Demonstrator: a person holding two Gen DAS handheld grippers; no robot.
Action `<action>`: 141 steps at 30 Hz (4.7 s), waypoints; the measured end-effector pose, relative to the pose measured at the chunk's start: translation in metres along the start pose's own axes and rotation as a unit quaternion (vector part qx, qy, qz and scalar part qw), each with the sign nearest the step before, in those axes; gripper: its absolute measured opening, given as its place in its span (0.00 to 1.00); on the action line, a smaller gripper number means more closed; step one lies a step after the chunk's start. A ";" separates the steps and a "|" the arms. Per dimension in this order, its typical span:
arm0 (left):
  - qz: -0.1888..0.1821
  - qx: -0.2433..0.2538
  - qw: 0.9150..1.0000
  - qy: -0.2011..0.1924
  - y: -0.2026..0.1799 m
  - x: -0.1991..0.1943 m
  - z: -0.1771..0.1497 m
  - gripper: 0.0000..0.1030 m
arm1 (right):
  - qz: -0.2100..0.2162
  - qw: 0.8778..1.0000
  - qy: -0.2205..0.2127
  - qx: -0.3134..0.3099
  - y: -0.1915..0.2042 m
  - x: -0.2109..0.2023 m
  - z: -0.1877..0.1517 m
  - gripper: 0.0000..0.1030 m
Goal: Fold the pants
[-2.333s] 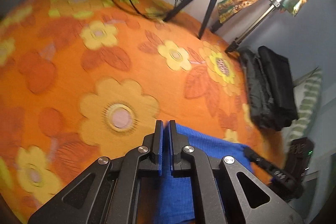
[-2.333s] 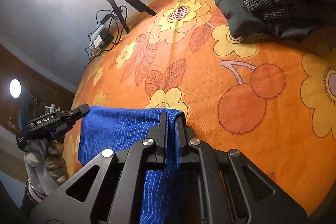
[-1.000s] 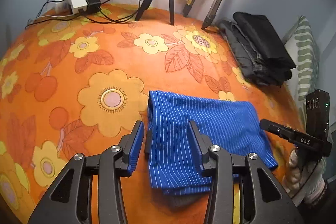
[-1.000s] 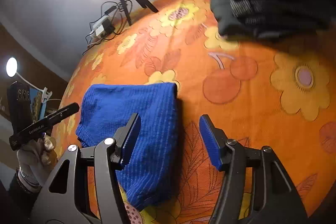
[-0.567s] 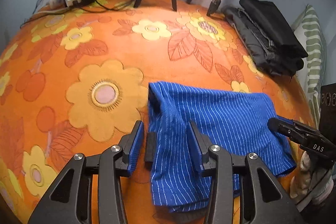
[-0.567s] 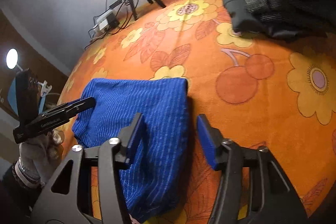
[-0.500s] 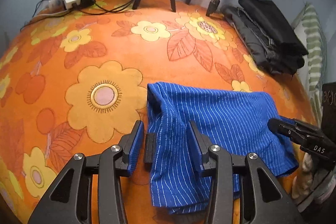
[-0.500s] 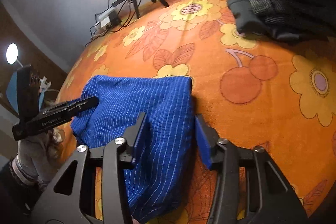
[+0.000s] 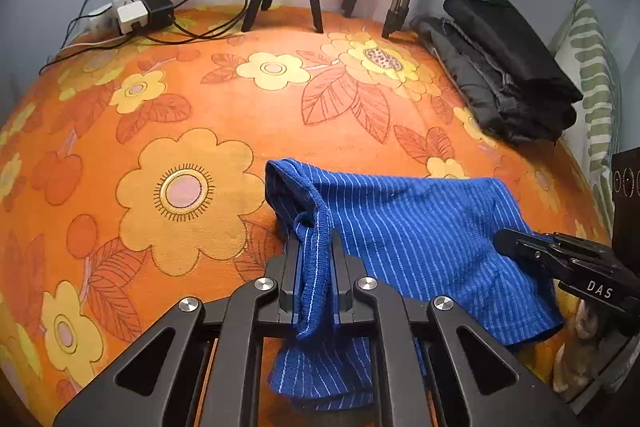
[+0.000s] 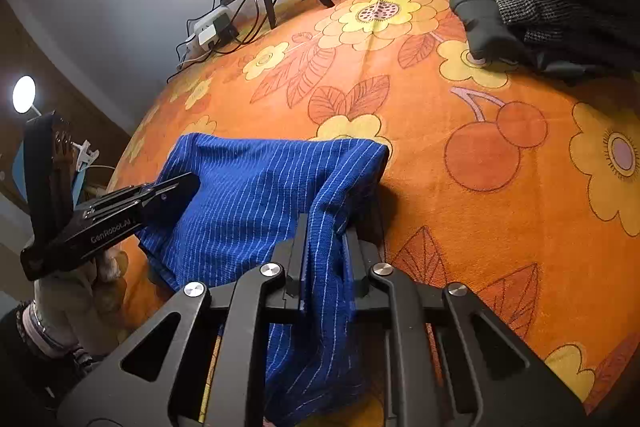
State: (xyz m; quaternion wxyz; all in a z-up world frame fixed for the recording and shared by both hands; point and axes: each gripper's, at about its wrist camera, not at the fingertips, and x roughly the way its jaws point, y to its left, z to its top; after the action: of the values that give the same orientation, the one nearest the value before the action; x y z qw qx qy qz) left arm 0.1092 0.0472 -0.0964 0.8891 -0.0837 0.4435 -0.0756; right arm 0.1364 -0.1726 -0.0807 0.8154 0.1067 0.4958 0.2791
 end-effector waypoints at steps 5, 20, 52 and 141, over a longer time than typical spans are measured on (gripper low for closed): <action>0.002 0.014 1.000 -0.025 -0.005 -0.016 0.002 0.08 | -0.006 1.000 -0.017 -0.014 0.009 -0.010 0.001 0.12; -0.020 0.036 0.995 -0.091 -0.034 -0.058 0.013 0.08 | -0.025 0.995 -0.087 -0.036 0.023 -0.066 0.009 0.11; -0.116 0.081 0.968 -0.207 -0.191 -0.031 0.161 0.08 | -0.121 0.953 -0.277 -0.035 -0.072 -0.233 0.134 0.11; -0.063 0.112 0.978 -0.164 -0.155 -0.148 0.013 0.68 | -0.250 0.930 -0.268 -0.037 0.009 -0.260 -0.036 0.94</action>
State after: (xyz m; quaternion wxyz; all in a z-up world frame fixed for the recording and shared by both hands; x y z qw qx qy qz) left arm 0.0225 -0.0720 0.0598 0.9469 -0.0224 0.2741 -0.1664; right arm 0.0105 -0.3147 0.1008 0.9646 0.0194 0.2590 0.0452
